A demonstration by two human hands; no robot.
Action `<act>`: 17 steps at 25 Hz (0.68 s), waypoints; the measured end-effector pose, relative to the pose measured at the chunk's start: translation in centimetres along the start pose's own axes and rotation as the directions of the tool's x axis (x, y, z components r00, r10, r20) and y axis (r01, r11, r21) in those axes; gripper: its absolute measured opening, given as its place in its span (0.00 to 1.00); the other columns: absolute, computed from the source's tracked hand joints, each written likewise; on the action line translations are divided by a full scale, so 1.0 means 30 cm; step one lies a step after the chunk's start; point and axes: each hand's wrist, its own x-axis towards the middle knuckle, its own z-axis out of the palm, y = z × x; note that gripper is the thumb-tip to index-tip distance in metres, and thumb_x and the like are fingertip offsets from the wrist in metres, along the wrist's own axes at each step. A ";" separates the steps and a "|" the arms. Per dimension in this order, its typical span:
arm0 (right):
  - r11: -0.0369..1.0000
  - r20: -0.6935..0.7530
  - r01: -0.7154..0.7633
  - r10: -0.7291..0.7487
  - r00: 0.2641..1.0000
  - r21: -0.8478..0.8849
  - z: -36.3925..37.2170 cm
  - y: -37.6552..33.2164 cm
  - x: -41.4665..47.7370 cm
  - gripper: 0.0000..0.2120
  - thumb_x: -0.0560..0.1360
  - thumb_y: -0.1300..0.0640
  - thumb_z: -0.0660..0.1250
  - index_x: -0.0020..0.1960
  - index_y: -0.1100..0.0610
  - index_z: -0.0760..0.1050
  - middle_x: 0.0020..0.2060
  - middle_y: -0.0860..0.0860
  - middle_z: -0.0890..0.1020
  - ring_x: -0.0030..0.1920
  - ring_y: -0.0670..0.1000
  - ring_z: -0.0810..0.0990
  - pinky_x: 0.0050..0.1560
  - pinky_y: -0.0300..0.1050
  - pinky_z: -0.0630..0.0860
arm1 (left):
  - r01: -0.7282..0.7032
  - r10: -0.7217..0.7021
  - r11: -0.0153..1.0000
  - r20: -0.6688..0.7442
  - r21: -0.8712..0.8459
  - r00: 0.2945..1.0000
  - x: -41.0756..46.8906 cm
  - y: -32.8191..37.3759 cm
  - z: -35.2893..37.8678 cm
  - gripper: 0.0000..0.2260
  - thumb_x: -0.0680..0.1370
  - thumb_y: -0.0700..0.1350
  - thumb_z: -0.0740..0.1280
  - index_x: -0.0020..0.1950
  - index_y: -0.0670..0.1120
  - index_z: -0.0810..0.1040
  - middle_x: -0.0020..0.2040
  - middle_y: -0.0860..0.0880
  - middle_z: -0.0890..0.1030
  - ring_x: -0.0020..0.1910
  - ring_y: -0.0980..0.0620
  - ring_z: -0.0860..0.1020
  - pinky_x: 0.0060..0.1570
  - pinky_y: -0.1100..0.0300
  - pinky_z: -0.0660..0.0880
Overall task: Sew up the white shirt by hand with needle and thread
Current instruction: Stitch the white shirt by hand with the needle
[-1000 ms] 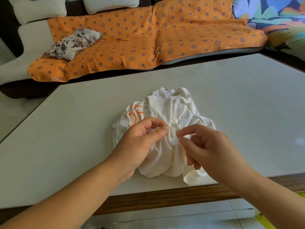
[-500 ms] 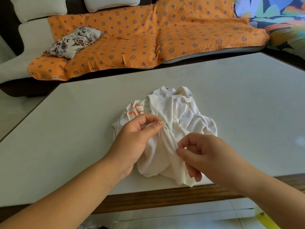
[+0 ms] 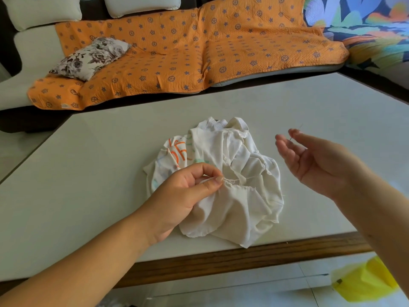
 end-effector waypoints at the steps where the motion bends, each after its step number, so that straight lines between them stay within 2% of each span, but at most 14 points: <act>1: 0.998 -0.019 0.015 -0.014 1.000 0.058 -0.014 -0.006 0.015 0.04 0.81 0.62 0.60 0.48 0.58 0.72 0.38 0.57 0.84 0.36 0.51 0.86 0.30 0.37 0.80 | 0.002 -0.002 1.000 0.017 0.008 1.000 -0.003 0.000 -0.002 0.02 0.71 0.47 0.69 0.40 0.53 0.82 0.39 0.54 0.81 0.43 0.59 0.78 0.50 0.66 0.72; 3: 0.990 -0.080 0.070 -0.060 0.995 0.124 -0.042 -0.021 0.042 0.04 0.82 0.62 0.60 0.49 0.59 0.72 0.44 0.60 0.84 0.39 0.54 0.87 0.34 0.40 0.82 | 0.007 -0.007 1.000 0.033 0.009 0.999 -0.007 0.000 -0.008 0.03 0.71 0.46 0.69 0.40 0.52 0.83 0.40 0.53 0.81 0.43 0.59 0.79 0.49 0.66 0.73; 5: 0.982 -0.148 0.122 -0.101 0.984 0.141 -0.073 -0.035 0.066 0.04 0.82 0.62 0.59 0.49 0.60 0.72 0.46 0.60 0.82 0.38 0.55 0.87 0.34 0.42 0.82 | 0.012 -0.012 1.000 0.038 0.000 0.999 -0.010 0.001 -0.011 0.03 0.71 0.45 0.69 0.39 0.52 0.83 0.39 0.53 0.81 0.43 0.59 0.79 0.46 0.68 0.74; 11: 0.978 -0.272 0.126 -0.077 0.959 0.168 -0.141 -0.049 0.094 0.07 0.82 0.63 0.58 0.49 0.62 0.72 0.46 0.58 0.80 0.32 0.54 0.86 0.32 0.42 0.82 | 0.022 -0.022 1.000 0.028 -0.008 0.999 -0.008 0.005 -0.009 0.02 0.71 0.43 0.69 0.41 0.49 0.82 0.38 0.52 0.82 0.41 0.59 0.79 0.44 0.69 0.74; 15: 0.980 -0.375 0.198 -0.180 0.909 0.010 -0.167 -0.055 0.112 0.07 0.83 0.63 0.58 0.47 0.61 0.71 0.43 0.57 0.80 0.41 0.55 0.84 0.33 0.42 0.82 | 0.050 -0.050 0.999 0.026 -0.021 0.998 -0.008 0.007 -0.005 0.03 0.70 0.44 0.69 0.39 0.50 0.83 0.38 0.51 0.82 0.40 0.58 0.80 0.42 0.68 0.75; 17: 0.964 -0.404 0.253 -0.266 0.875 -0.088 -0.185 -0.061 0.120 0.07 0.82 0.62 0.58 0.46 0.59 0.71 0.41 0.57 0.79 0.43 0.54 0.83 0.37 0.43 0.83 | 0.059 -0.059 0.998 0.032 -0.017 0.998 -0.006 0.009 -0.002 0.04 0.70 0.44 0.69 0.38 0.51 0.83 0.38 0.51 0.82 0.41 0.57 0.80 0.42 0.68 0.76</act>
